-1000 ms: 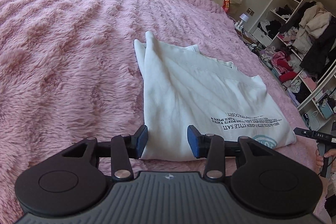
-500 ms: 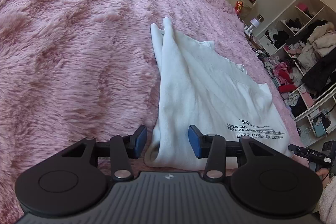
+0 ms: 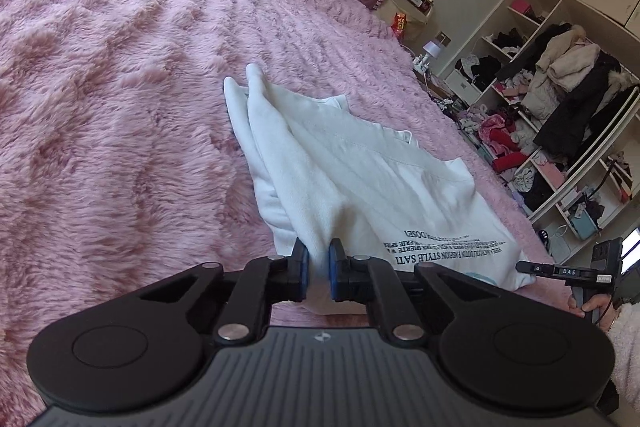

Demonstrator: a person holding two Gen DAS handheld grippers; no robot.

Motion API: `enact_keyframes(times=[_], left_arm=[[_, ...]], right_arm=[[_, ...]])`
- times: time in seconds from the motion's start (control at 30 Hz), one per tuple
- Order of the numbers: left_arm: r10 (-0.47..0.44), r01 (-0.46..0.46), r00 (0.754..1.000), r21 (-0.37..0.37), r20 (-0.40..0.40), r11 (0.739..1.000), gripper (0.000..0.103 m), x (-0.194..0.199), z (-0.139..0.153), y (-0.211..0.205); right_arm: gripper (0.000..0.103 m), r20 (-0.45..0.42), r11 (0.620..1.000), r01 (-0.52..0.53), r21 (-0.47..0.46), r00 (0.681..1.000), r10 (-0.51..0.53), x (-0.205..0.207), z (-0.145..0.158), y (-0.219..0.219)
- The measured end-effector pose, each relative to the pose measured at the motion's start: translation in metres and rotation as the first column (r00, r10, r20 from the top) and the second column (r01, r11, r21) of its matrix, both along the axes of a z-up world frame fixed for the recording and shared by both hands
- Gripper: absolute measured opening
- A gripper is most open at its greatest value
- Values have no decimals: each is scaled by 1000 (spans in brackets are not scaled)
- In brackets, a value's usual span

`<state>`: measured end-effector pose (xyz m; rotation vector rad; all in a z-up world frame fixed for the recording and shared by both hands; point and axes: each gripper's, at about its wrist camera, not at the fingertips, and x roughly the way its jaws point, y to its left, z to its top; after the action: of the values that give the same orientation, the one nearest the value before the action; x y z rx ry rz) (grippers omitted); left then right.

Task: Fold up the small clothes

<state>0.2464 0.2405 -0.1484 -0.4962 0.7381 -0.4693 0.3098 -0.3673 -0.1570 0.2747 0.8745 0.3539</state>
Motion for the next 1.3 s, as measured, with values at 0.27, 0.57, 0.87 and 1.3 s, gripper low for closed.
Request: enact_keyframes(times=[0.27,0.57,0.87,1.3], left_arm=[[-12,11,999,-16,-50,1000,3,-6,-1,20],[-16,13,987,-24,-158,1000,9,5,-27,18],[-10,9,999,-31,-43,999,3,-5,-14,16],[20,16,980,177,-197,984,22,5,-21,11]], right_arm=[[2,30,1000,-2,3,1000,2,-23,15,-19],[36,-26,998,26,59,999,-25,-26,-8,-31],[0,-13,1000,-18,16,1000,18,-20,1,-15],[7,-81,997,69,22,995,-67,-26,-22,-34]])
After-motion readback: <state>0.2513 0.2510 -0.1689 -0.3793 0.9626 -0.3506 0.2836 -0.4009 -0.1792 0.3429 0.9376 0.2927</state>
